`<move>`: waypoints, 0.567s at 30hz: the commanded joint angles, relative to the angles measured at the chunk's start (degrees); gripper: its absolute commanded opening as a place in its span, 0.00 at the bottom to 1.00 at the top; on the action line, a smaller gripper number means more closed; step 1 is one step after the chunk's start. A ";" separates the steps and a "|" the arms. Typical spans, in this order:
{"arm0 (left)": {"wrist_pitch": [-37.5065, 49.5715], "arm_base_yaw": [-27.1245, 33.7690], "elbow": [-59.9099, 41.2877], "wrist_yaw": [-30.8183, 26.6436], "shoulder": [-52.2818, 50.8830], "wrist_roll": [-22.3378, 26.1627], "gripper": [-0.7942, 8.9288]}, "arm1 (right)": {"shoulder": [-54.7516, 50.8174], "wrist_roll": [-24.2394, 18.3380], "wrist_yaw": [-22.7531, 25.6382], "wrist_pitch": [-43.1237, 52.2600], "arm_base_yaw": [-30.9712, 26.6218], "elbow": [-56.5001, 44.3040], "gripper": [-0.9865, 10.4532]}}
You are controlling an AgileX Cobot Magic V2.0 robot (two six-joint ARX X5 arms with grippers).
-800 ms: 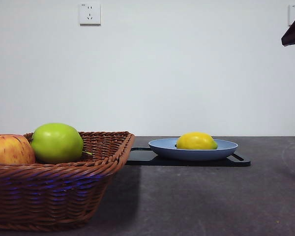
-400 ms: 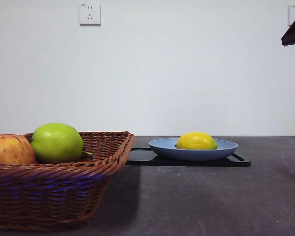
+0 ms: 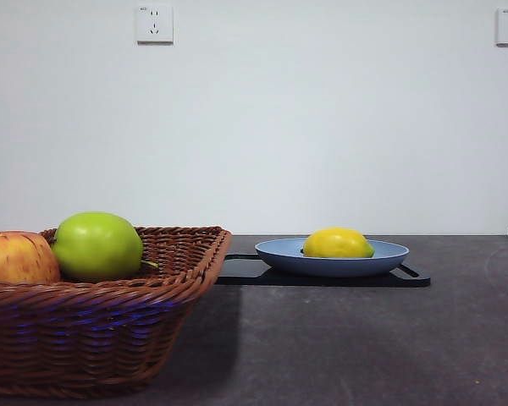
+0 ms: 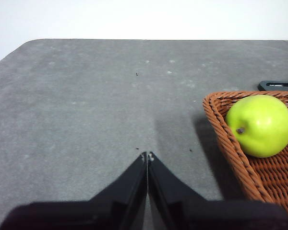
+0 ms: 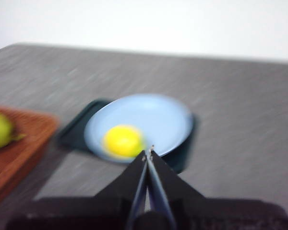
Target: Take the lemon from the basket,put the lemon in the plate,hand out the plate
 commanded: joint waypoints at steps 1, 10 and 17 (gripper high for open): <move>0.50 0.20 -0.68 -0.11 -0.02 -0.37 0.09 | -4.04 -3.56 -6.78 0.17 -6.95 -3.04 0.09; 0.50 0.17 -0.68 0.04 -0.02 -0.37 0.09 | -16.59 -3.30 -14.80 0.70 -23.06 -16.68 0.09; 0.52 0.17 -0.68 0.02 -0.02 -0.37 0.09 | -20.22 -2.40 -14.75 1.79 -25.00 -21.97 0.09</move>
